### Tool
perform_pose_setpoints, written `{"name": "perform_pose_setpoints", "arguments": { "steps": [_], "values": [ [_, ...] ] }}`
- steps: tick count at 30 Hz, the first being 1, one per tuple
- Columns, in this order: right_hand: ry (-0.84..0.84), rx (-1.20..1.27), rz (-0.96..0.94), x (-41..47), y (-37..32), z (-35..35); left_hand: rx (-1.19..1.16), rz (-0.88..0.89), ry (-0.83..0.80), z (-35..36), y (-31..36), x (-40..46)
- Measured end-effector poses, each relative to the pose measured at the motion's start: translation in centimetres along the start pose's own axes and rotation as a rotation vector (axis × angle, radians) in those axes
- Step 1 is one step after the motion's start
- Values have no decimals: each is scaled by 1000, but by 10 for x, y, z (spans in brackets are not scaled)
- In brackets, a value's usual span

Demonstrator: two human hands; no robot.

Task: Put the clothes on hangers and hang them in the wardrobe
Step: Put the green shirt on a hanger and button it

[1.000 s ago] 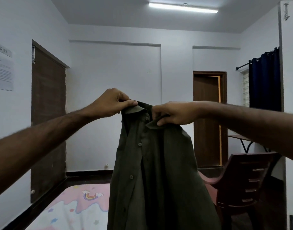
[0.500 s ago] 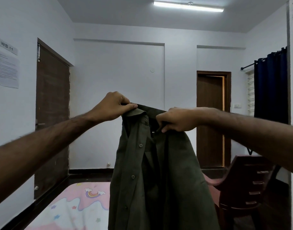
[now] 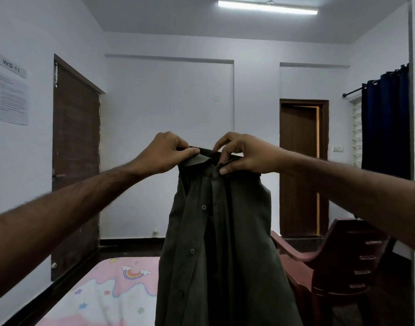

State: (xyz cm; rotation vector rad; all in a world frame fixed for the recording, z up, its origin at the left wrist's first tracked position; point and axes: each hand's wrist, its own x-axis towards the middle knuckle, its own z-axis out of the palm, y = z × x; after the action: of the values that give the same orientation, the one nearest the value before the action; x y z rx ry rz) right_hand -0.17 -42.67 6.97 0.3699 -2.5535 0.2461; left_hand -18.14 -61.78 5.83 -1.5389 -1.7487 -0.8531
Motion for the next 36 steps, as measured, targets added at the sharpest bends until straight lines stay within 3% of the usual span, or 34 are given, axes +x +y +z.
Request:
{"name": "perform_pose_setpoints", "arguments": {
  "steps": [10, 17, 24, 29, 33, 36],
  "values": [
    [186, -26, 175, 8, 6, 19, -37, 25, 69, 7, 17, 0],
    [279, -4, 123, 5, 15, 28, -59, 16, 90, 15, 13, -2],
    [70, -83, 95, 8, 13, 31, -197, -33, 68, 20, 19, -10],
    [115, -129, 118, 11, 19, 4, -692, -245, -138, 35, 19, -34],
    [46, 108, 81, 6, 18, -28, -716, -418, -403, 76, 6, -64],
    [-83, 304, 66, -5, 10, -49, -822, -464, -482, 88, 2, -70]
  ]
}}
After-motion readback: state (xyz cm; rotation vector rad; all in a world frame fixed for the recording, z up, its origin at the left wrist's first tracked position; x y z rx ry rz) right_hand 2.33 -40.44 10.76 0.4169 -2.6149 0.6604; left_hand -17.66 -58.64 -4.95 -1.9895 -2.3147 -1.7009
